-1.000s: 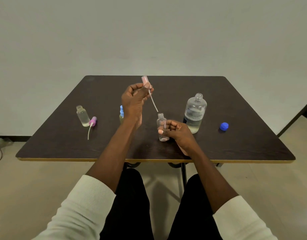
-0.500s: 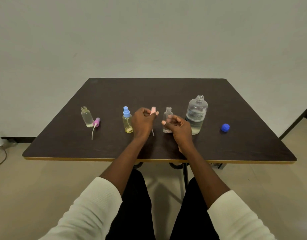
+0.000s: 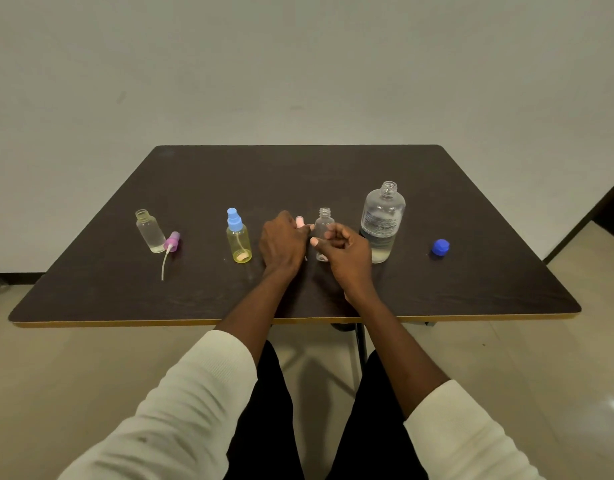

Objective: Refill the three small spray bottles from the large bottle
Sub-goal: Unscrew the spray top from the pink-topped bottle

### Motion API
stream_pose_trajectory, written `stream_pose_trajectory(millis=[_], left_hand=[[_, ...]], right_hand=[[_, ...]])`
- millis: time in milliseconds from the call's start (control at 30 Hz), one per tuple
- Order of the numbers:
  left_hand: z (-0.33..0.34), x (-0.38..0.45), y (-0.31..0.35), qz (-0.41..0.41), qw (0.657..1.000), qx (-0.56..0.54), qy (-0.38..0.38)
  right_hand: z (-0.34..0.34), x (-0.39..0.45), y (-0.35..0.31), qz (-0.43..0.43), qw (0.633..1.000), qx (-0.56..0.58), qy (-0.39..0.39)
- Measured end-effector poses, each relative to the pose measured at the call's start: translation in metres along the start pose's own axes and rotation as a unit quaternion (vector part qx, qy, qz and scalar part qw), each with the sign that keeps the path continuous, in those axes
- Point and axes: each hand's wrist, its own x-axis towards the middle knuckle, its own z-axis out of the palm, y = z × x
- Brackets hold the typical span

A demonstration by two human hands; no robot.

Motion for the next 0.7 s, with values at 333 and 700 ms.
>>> stream_pose_trajectory(millis=[333, 700], left_hand=[[0.0078, 0.0061, 0.0051, 0.011, 0.999, -0.006, -0.029], [0.0092, 0.0063, 0.0050, 0.006, 0.999, -0.037, -0.024]], right_hand=[[-0.0001, -0.0023, -0.0008, -0.015, 0.999, -0.025, 0.025], [0.0004, 0.0003, 0.0026, 0.002, 0.999, -0.035, 0.024]])
